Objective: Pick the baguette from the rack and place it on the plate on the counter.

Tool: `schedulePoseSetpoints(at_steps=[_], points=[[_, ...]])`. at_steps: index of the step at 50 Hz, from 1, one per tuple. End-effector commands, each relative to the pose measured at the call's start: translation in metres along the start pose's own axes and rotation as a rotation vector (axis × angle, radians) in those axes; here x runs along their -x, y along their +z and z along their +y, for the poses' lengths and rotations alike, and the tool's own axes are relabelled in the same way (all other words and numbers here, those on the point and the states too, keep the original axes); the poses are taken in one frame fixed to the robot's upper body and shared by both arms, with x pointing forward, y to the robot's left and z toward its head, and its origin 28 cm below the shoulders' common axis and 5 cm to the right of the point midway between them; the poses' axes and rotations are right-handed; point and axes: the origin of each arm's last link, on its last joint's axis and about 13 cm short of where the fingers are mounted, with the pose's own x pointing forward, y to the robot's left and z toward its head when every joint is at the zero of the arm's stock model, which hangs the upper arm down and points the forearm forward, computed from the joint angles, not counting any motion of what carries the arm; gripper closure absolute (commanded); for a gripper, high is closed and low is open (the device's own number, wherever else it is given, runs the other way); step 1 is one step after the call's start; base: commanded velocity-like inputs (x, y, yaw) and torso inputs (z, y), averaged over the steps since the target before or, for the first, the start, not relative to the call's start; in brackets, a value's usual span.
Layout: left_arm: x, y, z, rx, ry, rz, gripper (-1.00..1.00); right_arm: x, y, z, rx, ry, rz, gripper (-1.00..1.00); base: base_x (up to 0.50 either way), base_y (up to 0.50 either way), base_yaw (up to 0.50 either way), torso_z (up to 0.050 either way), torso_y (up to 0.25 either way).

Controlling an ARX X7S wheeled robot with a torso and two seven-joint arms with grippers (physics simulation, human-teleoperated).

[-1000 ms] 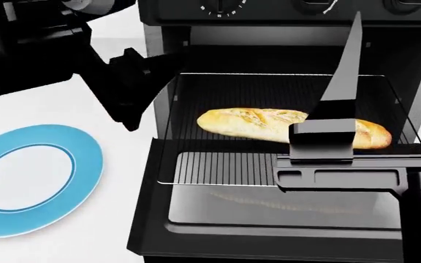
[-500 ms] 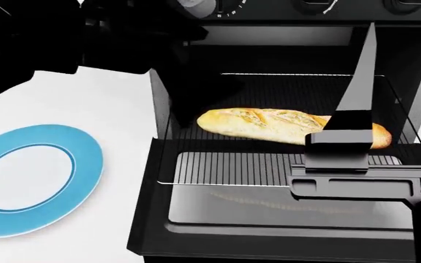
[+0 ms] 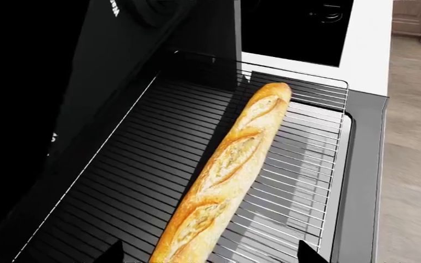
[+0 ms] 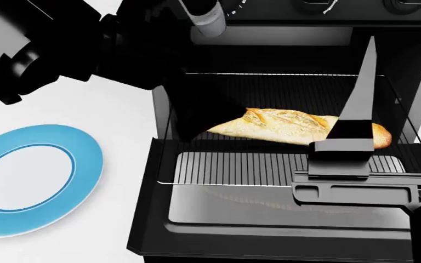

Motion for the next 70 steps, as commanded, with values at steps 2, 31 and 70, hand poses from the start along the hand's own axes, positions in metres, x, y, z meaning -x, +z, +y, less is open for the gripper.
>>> schedulePoseSetpoints(at_steps=[2,31,70], points=[[-0.007,-0.009,0.002,0.012,-0.019,0.022,-1.0,0.001,-0.007,-0.001,-0.011,0.0,0.011,-1.0,0.0,0.0,0.0,0.0,0.0],[-0.037,-0.028,0.002,-0.055,0.016,-0.141,-1.0,0.002,-0.017,0.001,-0.028,0.014,0.039,-1.0,0.0,0.0,0.0,0.005,-0.034],[0.031,0.018,-0.036,-0.193,0.123,-0.18,1.0,0.005,-0.002,0.0,-0.04,0.023,0.007,-1.0,0.0,0.0,0.0,0.009,-0.065]])
